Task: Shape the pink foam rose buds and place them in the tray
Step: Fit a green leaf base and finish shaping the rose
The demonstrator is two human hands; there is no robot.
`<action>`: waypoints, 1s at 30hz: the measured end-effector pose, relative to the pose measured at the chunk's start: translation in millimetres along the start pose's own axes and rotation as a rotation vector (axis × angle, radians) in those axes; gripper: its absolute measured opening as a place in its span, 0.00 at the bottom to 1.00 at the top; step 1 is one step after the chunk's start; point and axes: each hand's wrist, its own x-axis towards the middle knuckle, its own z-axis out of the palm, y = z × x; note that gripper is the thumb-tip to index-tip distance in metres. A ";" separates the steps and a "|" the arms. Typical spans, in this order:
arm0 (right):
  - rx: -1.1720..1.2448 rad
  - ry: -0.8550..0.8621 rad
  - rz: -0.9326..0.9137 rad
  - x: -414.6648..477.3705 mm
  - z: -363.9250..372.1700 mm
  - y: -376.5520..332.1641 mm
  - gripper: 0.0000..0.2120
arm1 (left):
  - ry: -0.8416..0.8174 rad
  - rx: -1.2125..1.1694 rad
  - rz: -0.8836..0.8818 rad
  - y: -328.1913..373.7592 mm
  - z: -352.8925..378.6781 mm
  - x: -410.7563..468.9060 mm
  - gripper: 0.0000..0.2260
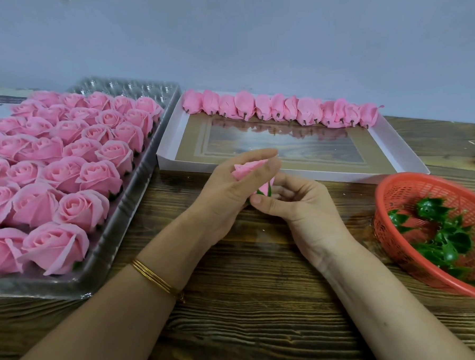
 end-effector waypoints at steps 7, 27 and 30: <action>-0.023 0.137 -0.074 -0.7 1.2 -0.7 0.19 | 0.065 0.054 -0.023 -6.4 4.9 -2.2 0.22; -0.122 0.188 -0.173 -1.5 6.3 2.4 0.16 | 0.139 0.064 -0.015 -13.4 17.2 -5.2 0.13; -0.138 0.189 -0.184 0.1 3.9 2.5 0.21 | 0.094 0.075 -0.023 -11.2 15.6 -5.5 0.14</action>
